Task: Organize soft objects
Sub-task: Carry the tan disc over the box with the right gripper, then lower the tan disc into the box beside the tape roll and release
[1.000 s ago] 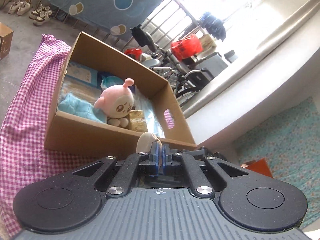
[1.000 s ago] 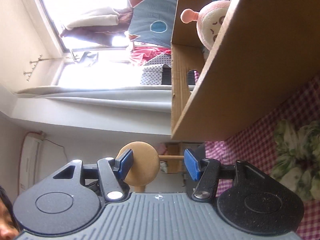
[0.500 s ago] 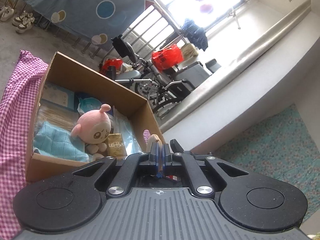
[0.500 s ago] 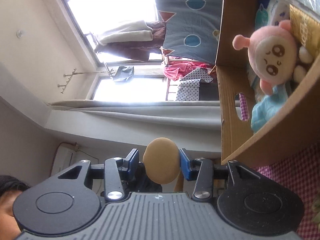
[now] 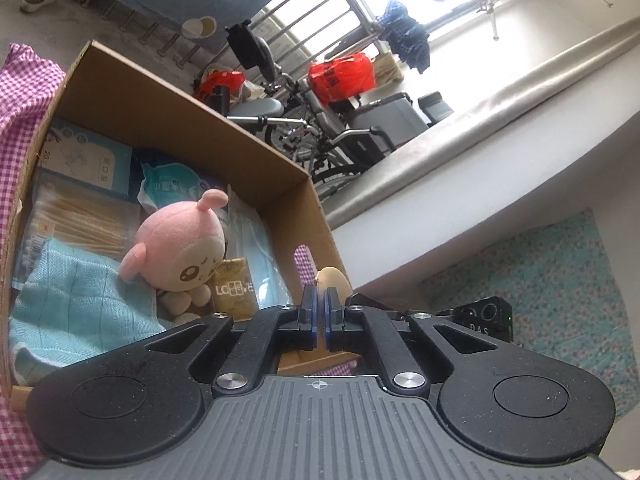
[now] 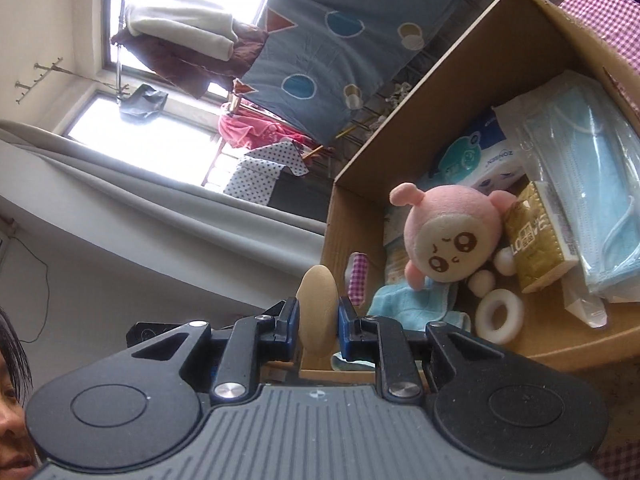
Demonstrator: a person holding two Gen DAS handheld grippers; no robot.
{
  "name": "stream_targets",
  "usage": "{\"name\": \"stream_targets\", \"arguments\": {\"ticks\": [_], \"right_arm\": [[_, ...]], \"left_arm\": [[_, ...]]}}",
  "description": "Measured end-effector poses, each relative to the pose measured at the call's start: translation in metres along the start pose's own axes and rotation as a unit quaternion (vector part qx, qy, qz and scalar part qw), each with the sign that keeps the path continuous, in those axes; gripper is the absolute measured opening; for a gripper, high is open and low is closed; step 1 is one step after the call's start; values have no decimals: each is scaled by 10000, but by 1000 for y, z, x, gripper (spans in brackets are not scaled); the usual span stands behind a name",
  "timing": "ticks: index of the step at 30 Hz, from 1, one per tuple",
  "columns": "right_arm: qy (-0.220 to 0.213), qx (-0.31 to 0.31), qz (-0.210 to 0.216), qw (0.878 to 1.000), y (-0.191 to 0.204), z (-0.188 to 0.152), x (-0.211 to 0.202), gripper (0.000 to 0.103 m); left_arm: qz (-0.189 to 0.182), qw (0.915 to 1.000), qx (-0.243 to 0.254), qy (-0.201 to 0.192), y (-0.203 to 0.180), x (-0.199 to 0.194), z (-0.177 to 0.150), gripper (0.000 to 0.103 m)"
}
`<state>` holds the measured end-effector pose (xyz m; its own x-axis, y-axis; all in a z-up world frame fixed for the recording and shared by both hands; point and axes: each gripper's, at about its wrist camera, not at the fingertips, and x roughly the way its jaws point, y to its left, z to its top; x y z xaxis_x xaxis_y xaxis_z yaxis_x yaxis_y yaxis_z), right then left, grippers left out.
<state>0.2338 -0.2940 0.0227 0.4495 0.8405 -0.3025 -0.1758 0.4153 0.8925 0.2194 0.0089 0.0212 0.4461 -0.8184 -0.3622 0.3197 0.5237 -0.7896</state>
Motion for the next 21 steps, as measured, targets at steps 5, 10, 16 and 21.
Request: {"name": "stream_targets", "arguments": {"ticks": [5, 10, 16, 21], "right_arm": [[493, 124, -737, 9960, -18, 14, 2, 22], [969, 27, -1519, 9836, -25, 31, 5, 22], [1649, -44, -2111, 9634, -35, 44, 18, 23], [2214, -41, -2561, 9409, -44, 56, 37, 48]], "left_arm": [[77, 9980, -293, 550, 21, 44, -1, 2], [231, 9933, -408, 1054, 26, 83, -7, 2], [534, 9878, -399, 1410, 30, 106, -13, 2], [773, 9859, -462, 1412, 35, 102, -11, 4]]}}
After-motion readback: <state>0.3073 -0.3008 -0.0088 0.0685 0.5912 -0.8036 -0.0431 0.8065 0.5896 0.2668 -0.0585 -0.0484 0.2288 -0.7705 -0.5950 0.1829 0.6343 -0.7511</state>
